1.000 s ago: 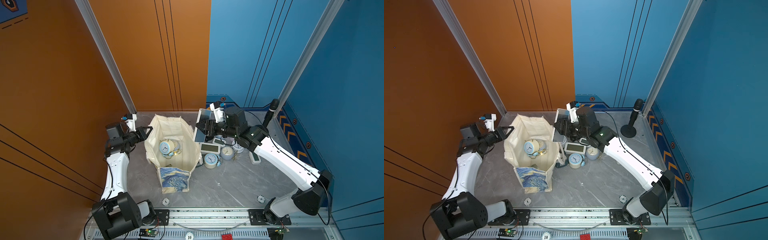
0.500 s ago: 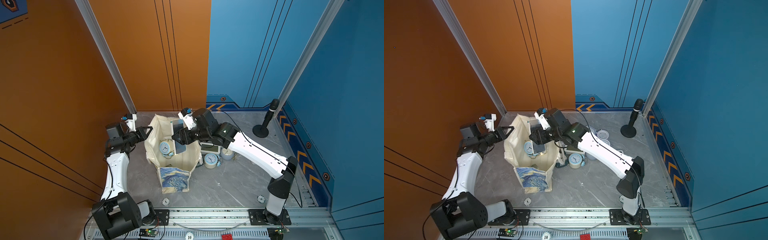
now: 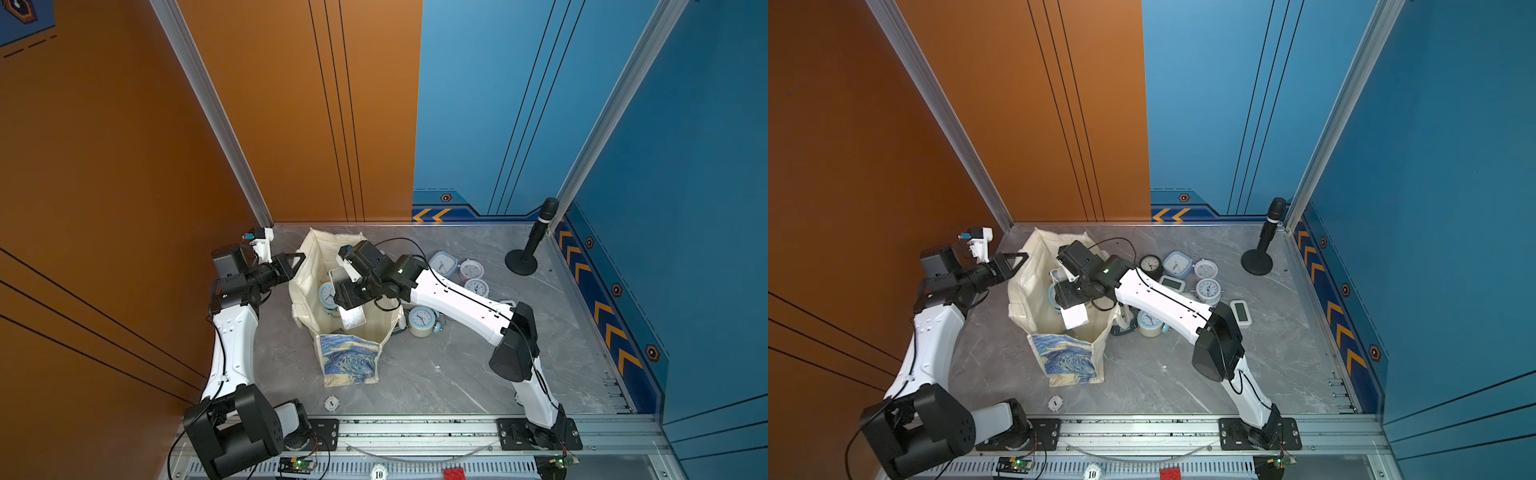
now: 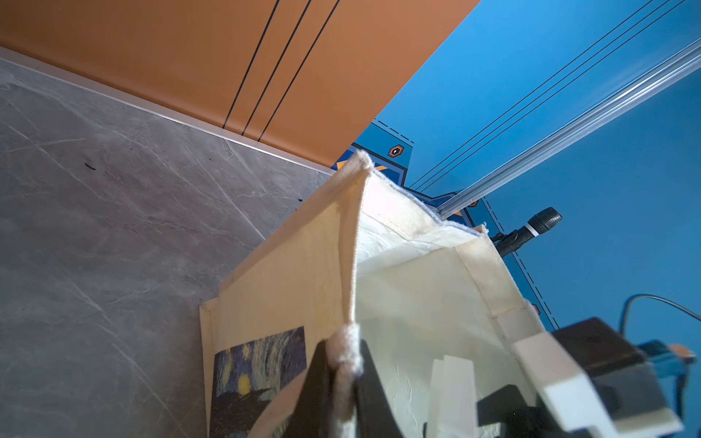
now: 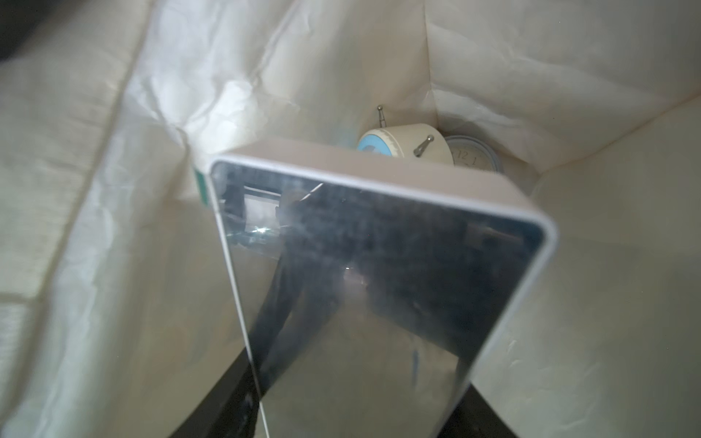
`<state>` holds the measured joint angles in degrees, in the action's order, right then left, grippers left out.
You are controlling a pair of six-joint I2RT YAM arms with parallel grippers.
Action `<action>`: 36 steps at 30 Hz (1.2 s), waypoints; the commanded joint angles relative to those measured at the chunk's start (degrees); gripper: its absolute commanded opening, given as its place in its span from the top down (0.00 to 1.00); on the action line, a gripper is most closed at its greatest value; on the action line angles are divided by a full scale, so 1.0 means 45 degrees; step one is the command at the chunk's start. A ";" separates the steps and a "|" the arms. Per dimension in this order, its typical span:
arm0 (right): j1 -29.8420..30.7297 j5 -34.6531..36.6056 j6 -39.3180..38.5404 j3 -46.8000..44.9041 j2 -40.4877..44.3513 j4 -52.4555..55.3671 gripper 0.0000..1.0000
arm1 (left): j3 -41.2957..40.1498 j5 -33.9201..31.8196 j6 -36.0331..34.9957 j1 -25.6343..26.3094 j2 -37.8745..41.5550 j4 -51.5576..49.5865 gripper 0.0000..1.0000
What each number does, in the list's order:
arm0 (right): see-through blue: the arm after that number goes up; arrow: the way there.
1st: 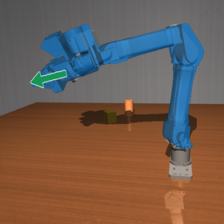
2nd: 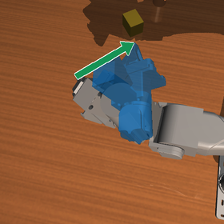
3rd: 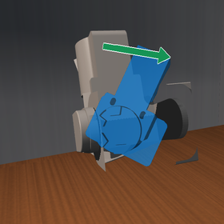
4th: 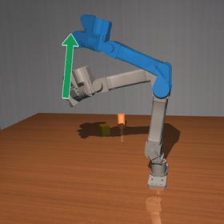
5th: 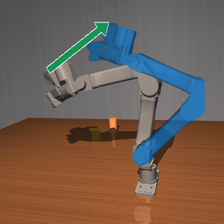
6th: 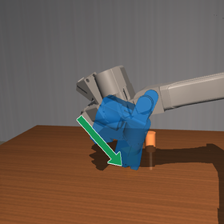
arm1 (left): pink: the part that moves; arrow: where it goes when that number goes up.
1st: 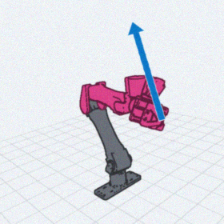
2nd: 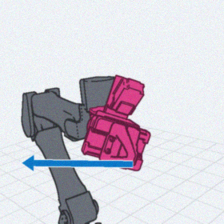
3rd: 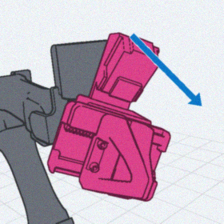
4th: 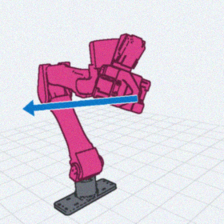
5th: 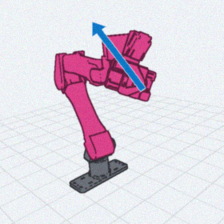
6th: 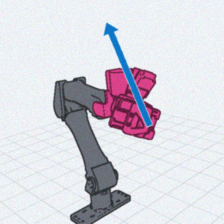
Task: Put the alarm clock into the canvas bag
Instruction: Place the alarm at the canvas bag.
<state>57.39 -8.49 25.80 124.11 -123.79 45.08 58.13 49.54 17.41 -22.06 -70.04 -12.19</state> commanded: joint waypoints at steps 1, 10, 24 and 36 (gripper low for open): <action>0.0031 0.0617 0.0552 0.0689 -0.0527 0.0799 0.63 | -0.0204 0.0049 -0.0099 0.0024 0.0208 0.0179 1.00; 0.0021 0.0705 0.1079 0.1060 -0.1985 0.1486 0.63 | -0.0220 0.0057 -0.0099 0.0008 0.0227 0.0193 1.00; -0.0108 0.1189 0.1570 0.1650 -0.3372 0.2143 0.39 | -0.0218 0.0064 -0.0099 0.0001 0.0233 0.0180 1.00; -0.0061 0.1375 0.1114 0.2177 -0.2101 0.2170 0.11 | -0.0211 0.0052 -0.0089 0.0017 0.0198 0.0186 1.00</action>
<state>57.28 -3.99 31.73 131.96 -137.32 53.56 58.13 49.54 17.41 -22.06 -70.04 -12.19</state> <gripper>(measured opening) 0.880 0.105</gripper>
